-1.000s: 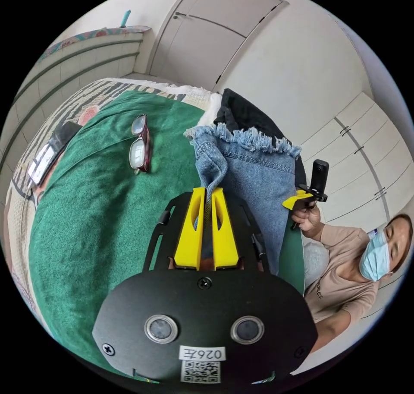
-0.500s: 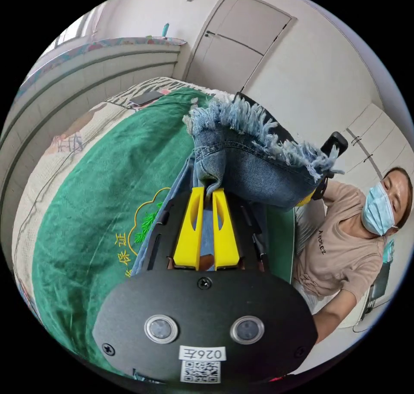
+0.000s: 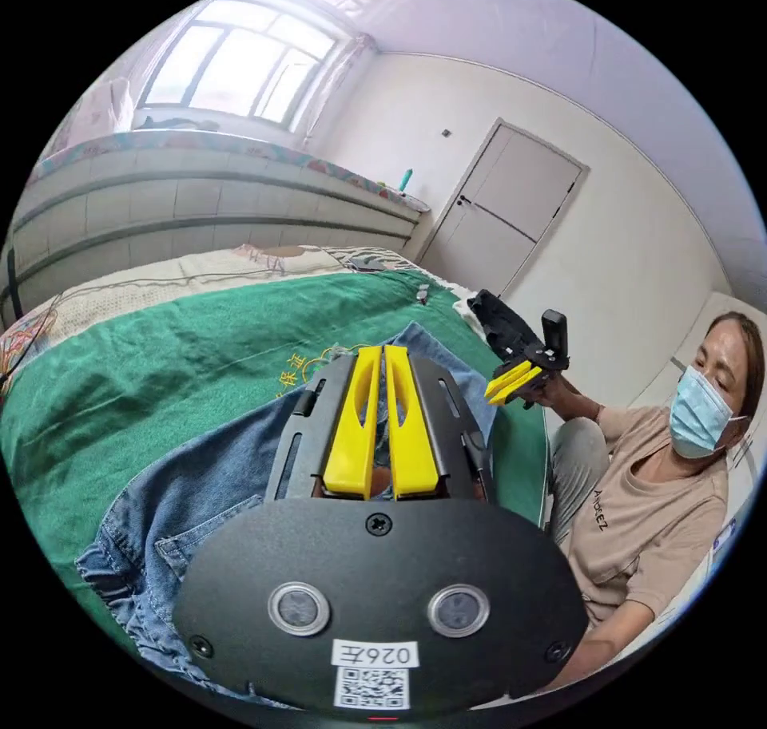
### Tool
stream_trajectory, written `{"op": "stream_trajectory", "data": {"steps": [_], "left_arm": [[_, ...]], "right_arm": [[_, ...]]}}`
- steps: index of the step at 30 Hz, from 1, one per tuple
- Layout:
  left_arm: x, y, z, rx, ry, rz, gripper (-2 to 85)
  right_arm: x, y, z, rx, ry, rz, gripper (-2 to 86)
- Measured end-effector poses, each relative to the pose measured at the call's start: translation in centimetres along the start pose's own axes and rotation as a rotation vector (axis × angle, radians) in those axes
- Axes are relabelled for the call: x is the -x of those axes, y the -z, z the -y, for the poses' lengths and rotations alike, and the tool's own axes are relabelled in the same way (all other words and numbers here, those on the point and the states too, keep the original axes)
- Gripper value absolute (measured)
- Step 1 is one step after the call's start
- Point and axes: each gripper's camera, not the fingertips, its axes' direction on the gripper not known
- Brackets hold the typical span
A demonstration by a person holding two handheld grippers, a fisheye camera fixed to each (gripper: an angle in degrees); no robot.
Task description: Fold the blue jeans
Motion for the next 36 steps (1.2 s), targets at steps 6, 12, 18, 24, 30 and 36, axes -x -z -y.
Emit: {"op": "stream_trajectory", "data": {"steps": [6,12,18,24,30,36], "left_arm": [[-0.2,-7.4,-1.7,0.575,0.081,0.195,-0.8],[-5.4,-1.8,-0.6,0.288,0.008,0.228,-1.0],[-3.8,-9.5,-1.6,0.653,-0.068,0.344,-0.9],[-1.8,-0.8,-2.8,0.349,0.155,0.201,-0.9],[-6.6,-0.8,1.8,0.066,-0.042,0.117,3.5],[-7.2,-11.9,6.9,0.284,-0.157,0.145,21.0]], "right_arm": [[-0.5,-4.1,1.5,0.143,-0.001,0.048,-0.8],[-2.9,-0.3,3.6,-0.011,-0.035,-0.187,-1.0],[-7.8,-6.2,6.3,0.180,-0.017,-0.306,-1.2],[-11.0,0.8,0.7,-0.002,-0.242,-0.352,-0.7],[-9.5,6.4,-6.8,-0.213,-0.341,-0.207,5.2],[-11.8,6.9,-10.4,-0.206,-0.478,0.016,11.1]]}}
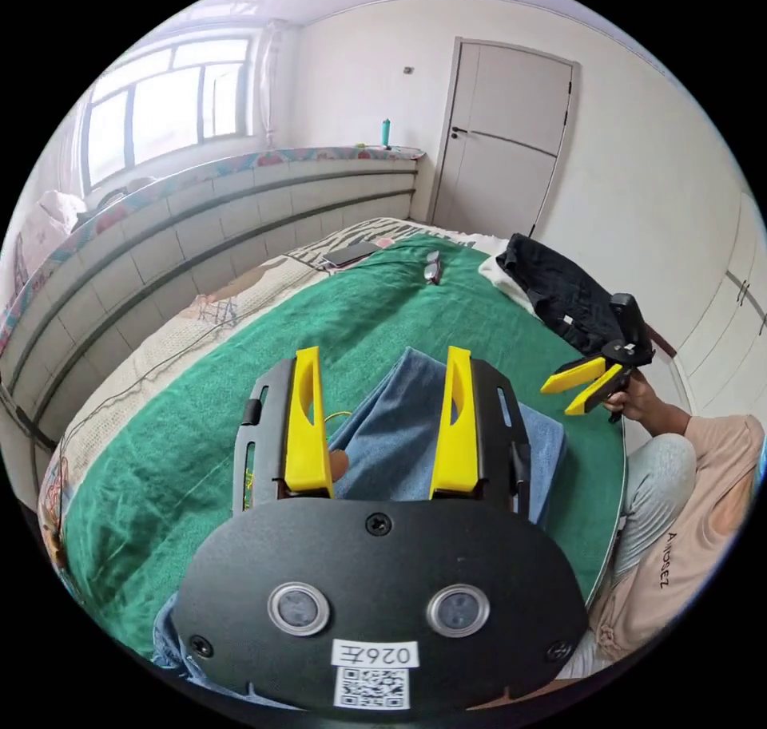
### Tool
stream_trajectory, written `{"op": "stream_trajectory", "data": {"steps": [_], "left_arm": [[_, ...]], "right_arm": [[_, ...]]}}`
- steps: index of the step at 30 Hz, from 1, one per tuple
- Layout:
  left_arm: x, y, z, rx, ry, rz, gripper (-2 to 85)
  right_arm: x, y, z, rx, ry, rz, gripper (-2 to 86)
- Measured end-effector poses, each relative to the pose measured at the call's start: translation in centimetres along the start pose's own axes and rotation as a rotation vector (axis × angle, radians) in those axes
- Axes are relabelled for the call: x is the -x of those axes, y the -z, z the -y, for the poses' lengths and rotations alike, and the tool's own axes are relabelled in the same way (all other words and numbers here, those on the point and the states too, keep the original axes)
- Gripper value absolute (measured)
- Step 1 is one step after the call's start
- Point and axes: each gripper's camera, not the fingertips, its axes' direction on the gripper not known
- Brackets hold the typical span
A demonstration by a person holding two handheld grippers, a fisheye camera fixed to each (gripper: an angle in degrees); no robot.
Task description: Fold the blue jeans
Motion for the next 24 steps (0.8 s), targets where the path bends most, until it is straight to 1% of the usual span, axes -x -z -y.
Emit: {"op": "stream_trajectory", "data": {"steps": [1,3,4,5,6,8,10,12,13,15,17,19,21,24], "left_arm": [[0.1,-1.1,0.5,0.041,-0.010,-0.019,21.2],[0.4,-5.2,2.0,0.185,-0.034,-0.111,21.3],[0.4,-6.0,2.1,0.214,-0.038,-0.136,21.1],[0.3,-7.6,2.3,0.275,-0.046,-0.185,20.0],[0.2,-8.9,2.3,0.335,-0.042,-0.175,18.2],[-0.2,-8.9,2.2,0.325,-0.065,-0.089,15.4],[0.2,-8.7,2.5,0.349,-0.058,-0.082,11.3],[1.5,-7.8,3.0,0.362,0.018,-0.163,6.3],[1.7,-7.6,3.1,0.363,0.029,-0.184,5.6],[1.1,-6.8,3.9,0.344,0.019,-0.240,3.7],[-0.6,-6.4,5.1,0.309,-0.026,-0.280,3.0],[-3.0,-6.2,6.9,0.259,-0.082,-0.330,2.5],[-6.3,-6.0,9.5,0.191,-0.157,-0.437,2.1],[-10.0,-5.1,11.9,0.121,-0.259,-0.585,1.9]], "right_arm": [[-0.4,0.0,0.0,0.005,-0.015,0.010,11.7],[-1.4,-0.6,0.4,0.047,-0.041,0.073,13.8],[-1.5,-0.9,0.5,0.060,-0.043,0.094,14.4],[-1.6,-1.2,0.6,0.056,-0.044,0.105,14.5],[-1.5,-1.2,0.7,0.036,-0.029,0.087,14.4],[-1.4,-1.3,1.0,0.040,0.001,0.068,13.4],[-1.4,-1.6,1.2,0.050,0.031,0.062,10.0],[-1.8,-2.1,1.4,0.122,0.045,0.101,3.0],[-1.9,-1.9,1.4,0.119,0.050,0.112,1.4],[-2.5,0.2,0.9,0.080,0.073,0.194,-0.4],[-2.9,2.6,-0.2,0.033,0.085,0.232,-0.8],[-3.1,5.7,-1.9,-0.014,0.100,0.211,-0.9],[-3.6,10.7,-5.0,-0.083,0.092,0.130,-1.0],[-3.6,17.3,-9.7,-0.200,0.062,0.070,-1.0]]}}
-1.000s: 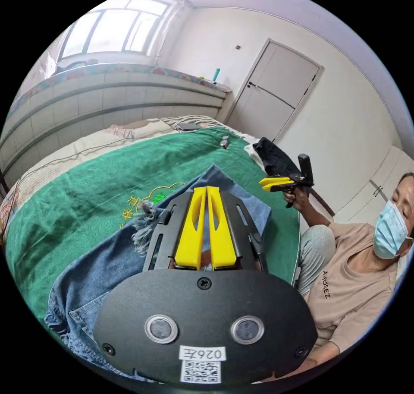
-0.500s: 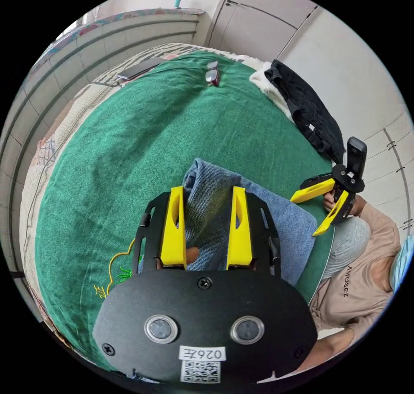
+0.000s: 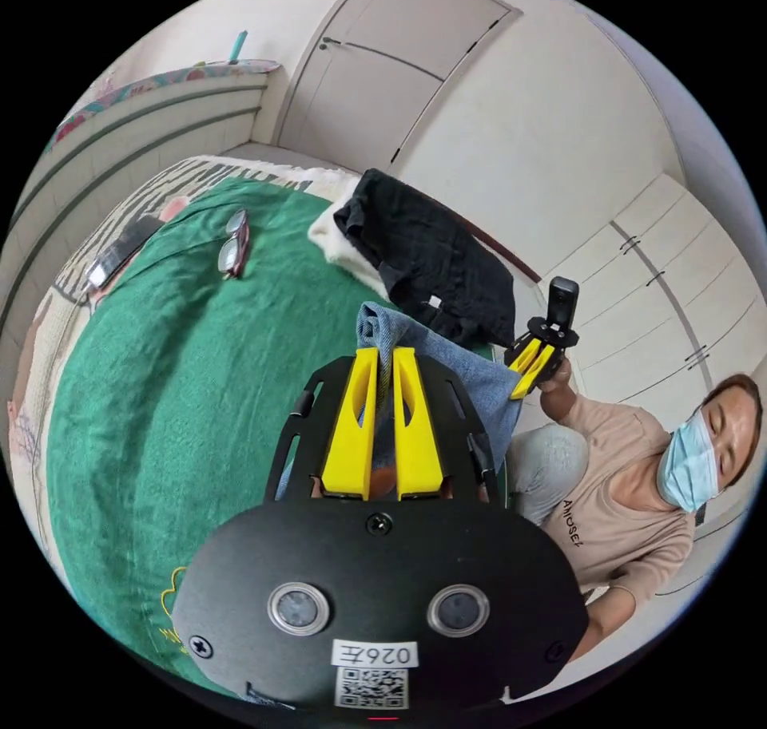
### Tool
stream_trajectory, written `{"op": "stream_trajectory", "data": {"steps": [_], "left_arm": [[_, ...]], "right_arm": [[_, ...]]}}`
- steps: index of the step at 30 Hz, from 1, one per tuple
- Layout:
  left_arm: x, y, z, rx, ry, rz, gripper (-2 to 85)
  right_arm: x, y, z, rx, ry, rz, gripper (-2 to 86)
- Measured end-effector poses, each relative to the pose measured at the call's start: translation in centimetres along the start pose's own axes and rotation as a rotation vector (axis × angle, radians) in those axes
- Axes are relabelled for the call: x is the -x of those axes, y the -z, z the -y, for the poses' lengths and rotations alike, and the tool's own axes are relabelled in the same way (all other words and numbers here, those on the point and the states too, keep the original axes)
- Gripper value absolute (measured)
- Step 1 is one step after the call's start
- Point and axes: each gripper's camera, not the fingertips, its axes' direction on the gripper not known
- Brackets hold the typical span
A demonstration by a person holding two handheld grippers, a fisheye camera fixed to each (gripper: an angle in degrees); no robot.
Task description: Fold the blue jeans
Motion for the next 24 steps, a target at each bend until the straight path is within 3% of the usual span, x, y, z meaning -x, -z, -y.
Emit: {"op": "stream_trajectory", "data": {"steps": [5,10,15,19,21,24], "left_arm": [[-2.7,2.6,0.4,-0.052,-0.089,-0.063,1.8],[-2.2,10.2,-6.0,-0.172,-0.067,-0.052,1.8],[0.8,18.9,-18.4,-0.349,0.067,-0.004,2.0],[4.2,21.7,-27.5,-0.434,0.255,0.062,3.3],[6.6,22.2,-33.0,-0.445,0.444,0.141,5.0],[6.2,23.8,-38.5,-0.544,0.526,0.168,4.6]], "right_arm": [[5.7,5.9,-2.1,-0.112,0.081,-0.091,-1.0],[13.9,2.1,1.3,-0.068,0.293,-0.157,-1.0],[21.1,-7.6,7.5,0.059,0.492,-0.048,-0.9],[23.4,-18.2,11.4,0.210,0.516,0.073,-0.5],[23.3,-27.7,13.0,0.389,0.504,0.131,0.9],[21.0,-36.0,14.4,0.653,0.336,0.251,1.0]]}}
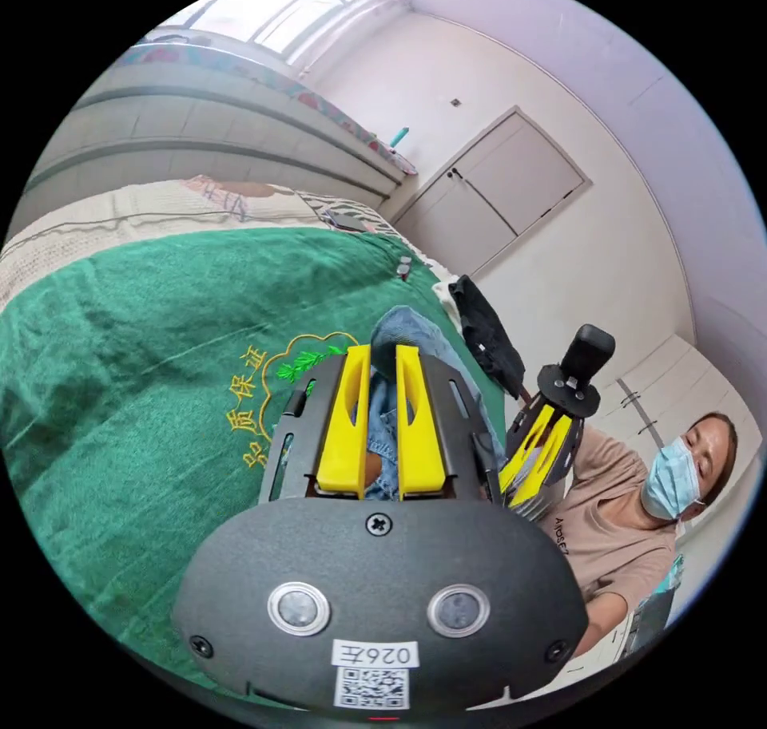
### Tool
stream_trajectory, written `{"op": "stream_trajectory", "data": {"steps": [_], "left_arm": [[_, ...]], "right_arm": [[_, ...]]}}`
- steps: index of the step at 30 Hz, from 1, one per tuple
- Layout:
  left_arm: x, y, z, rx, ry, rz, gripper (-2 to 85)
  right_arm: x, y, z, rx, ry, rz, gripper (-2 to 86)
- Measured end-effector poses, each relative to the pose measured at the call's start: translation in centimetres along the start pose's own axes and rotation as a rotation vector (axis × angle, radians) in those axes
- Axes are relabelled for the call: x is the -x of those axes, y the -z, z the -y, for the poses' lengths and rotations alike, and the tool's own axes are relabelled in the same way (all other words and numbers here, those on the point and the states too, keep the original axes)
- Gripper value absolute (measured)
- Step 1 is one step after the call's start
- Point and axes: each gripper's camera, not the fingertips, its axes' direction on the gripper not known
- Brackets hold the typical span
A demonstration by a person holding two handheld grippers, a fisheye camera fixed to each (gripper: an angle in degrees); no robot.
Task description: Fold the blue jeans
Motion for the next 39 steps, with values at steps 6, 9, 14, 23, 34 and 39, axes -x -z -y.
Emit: {"op": "stream_trajectory", "data": {"steps": [6,9,14,23,34,39], "left_arm": [[-7.4,4.9,-3.7,-0.133,-0.180,0.051,-0.3],[-12.5,-0.5,-4.8,0.104,-0.288,0.096,-0.8],[-13.4,-9.6,-9.5,0.520,-0.337,0.606,-0.9],[-16.6,-2.9,-15.2,0.142,-0.147,0.520,-1.0],[-20.1,-7.9,-22.7,0.190,-0.506,0.883,-1.0],[-21.1,-6.2,-22.9,0.216,-0.523,0.982,-0.7]], "right_arm": [[-1.3,3.1,-3.0,-0.101,-0.041,0.076,0.6],[0.4,4.2,-5.4,-0.121,-0.063,-0.175,-0.4],[0.7,1.3,-5.8,-0.045,-0.101,-0.485,-0.9],[-1.2,-0.5,-8.3,0.052,-0.200,-0.520,-0.9],[-2.6,-5.7,-10.2,-0.006,0.001,-0.714,-0.9],[-4.5,-3.6,-10.9,-0.018,-0.030,-0.642,-0.9]]}}
